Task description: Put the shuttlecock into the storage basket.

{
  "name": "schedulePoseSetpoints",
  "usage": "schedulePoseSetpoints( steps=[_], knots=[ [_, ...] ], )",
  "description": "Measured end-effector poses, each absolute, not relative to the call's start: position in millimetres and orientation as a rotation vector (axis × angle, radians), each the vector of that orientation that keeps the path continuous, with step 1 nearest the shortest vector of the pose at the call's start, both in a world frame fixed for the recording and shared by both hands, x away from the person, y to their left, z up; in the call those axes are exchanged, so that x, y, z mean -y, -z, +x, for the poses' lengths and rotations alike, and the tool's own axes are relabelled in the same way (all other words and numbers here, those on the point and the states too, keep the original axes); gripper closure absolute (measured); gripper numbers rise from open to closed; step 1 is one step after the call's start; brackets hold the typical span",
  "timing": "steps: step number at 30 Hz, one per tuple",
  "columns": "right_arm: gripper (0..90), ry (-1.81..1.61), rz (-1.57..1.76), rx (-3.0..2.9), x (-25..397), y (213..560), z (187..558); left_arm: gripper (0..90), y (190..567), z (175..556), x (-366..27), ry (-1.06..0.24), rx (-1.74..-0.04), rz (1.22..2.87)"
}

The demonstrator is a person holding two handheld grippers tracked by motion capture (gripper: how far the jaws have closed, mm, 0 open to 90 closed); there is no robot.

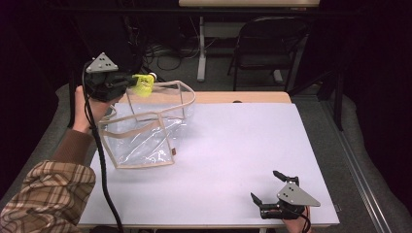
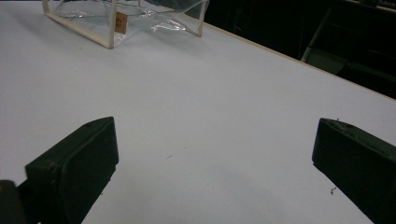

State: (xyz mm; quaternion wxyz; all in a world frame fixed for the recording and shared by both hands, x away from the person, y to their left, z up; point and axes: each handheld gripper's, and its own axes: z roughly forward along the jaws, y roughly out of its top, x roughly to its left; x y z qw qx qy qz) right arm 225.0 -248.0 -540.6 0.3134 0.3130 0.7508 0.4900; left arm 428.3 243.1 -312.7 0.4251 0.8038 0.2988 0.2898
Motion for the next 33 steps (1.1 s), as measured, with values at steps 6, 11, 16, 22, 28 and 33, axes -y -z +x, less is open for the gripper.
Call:
schedulePoseSetpoints(
  steps=[6, 11, 16, 22, 28, 33],
  knots=[
    [0.0, -1.293, 0.821, -1.981, 248.2, 540.7, 225.1, 89.7, 316.1, 430.0, -240.8, -0.710, -0.749, 2.028],
    [0.0, -1.293, 0.821, -1.980, 248.4, 540.6, 225.0, 89.7, 317.7, 431.8, -239.0, -0.702, -0.751, 2.042],
    [0.1, -1.295, 0.820, -1.981, 248.1, 540.6, 224.9, 89.7, 319.3, 433.6, -238.0, -0.698, -0.753, 2.060],
    [0.1, -1.293, 0.821, -1.984, 247.9, 540.7, 224.8, 89.7, 321.7, 435.8, -237.4, -0.689, -0.755, 2.078],
    [0.0, -1.296, 0.820, -1.984, 247.3, 541.2, 225.5, 89.7, 326.7, 438.8, -234.7, -0.680, -0.752, 2.120],
    [0.1, -1.294, 0.819, -1.987, 247.1, 541.2, 225.3, 89.7, 328.3, 442.5, -232.6, -0.672, -0.749, 2.138]
  ],
)
